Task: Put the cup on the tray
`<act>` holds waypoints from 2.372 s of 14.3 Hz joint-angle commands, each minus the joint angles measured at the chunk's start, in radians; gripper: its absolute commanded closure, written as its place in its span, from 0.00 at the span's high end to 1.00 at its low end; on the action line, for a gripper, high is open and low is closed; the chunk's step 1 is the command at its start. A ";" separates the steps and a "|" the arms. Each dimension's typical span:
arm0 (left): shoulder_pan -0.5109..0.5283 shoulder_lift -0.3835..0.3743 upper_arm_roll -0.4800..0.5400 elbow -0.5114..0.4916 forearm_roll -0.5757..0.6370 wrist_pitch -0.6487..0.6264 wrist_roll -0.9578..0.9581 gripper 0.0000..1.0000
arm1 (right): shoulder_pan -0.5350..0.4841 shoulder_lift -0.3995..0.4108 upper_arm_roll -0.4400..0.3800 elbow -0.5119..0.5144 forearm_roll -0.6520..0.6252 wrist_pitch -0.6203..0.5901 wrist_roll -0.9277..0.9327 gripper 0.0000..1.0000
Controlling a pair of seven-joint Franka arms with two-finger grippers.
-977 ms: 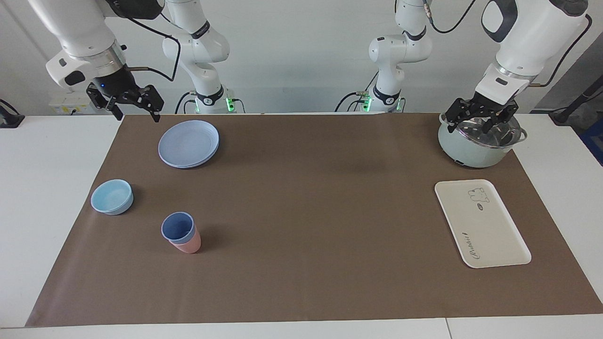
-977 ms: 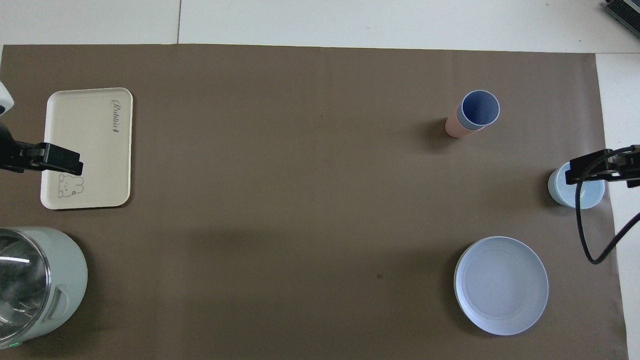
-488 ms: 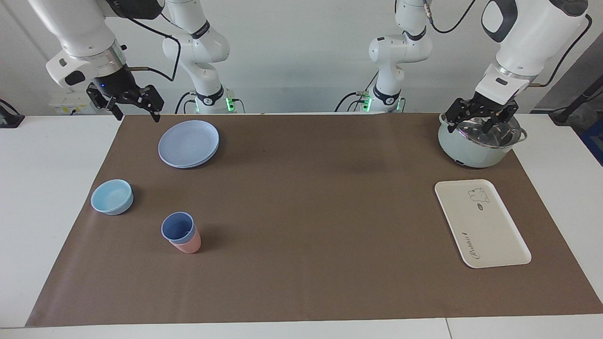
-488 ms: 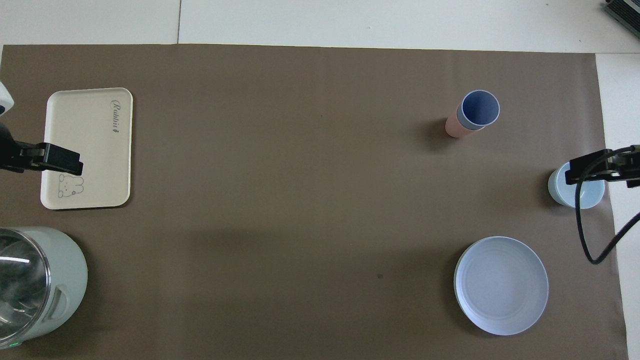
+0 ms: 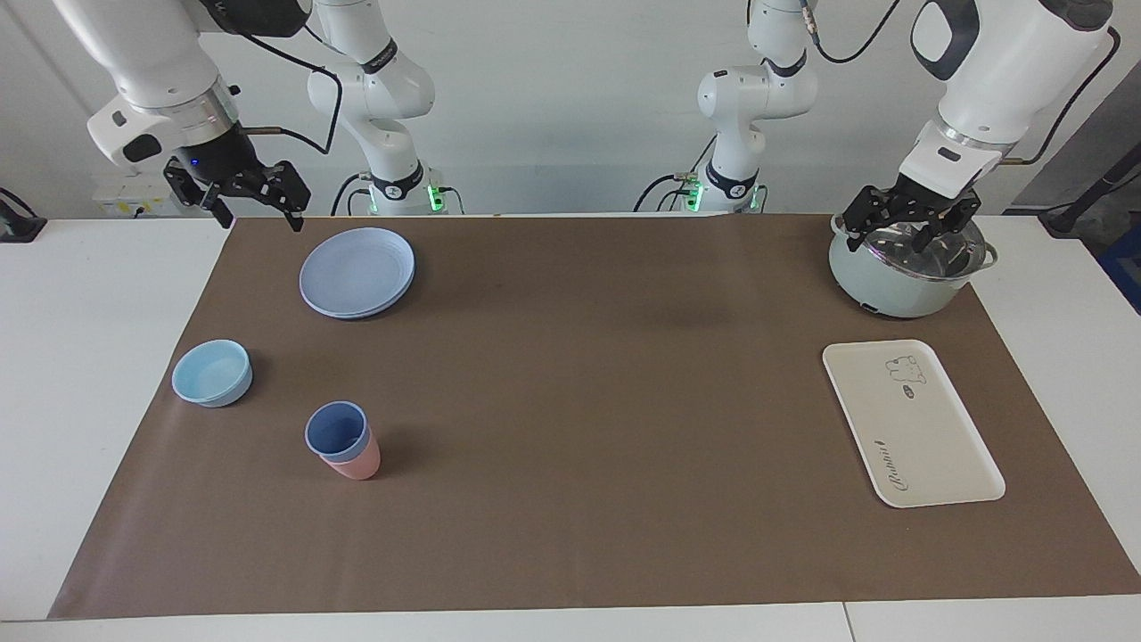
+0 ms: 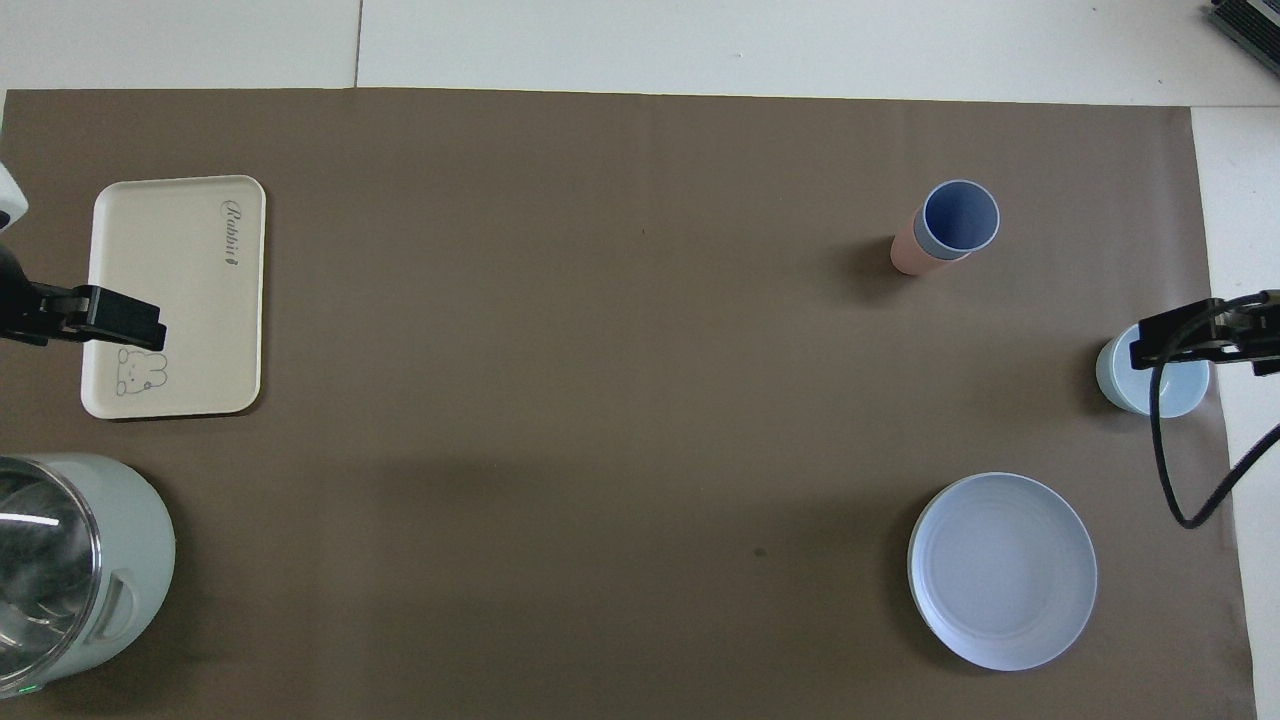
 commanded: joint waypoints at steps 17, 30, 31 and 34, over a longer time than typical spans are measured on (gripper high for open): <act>0.009 -0.017 -0.005 -0.013 -0.002 -0.002 0.009 1.00 | -0.199 0.058 0.003 -0.382 0.604 0.681 -1.408 1.00; 0.011 -0.021 -0.005 -0.014 -0.002 -0.010 0.009 1.00 | -0.311 0.411 0.003 -0.369 1.309 0.570 -2.068 1.00; 0.011 -0.021 -0.005 -0.014 -0.002 -0.011 0.010 1.00 | -0.310 0.429 0.003 -0.366 1.347 0.574 -2.073 1.00; 0.011 -0.021 -0.005 -0.014 -0.002 -0.013 0.010 1.00 | -0.273 0.471 0.005 -0.366 1.492 0.587 -2.136 1.00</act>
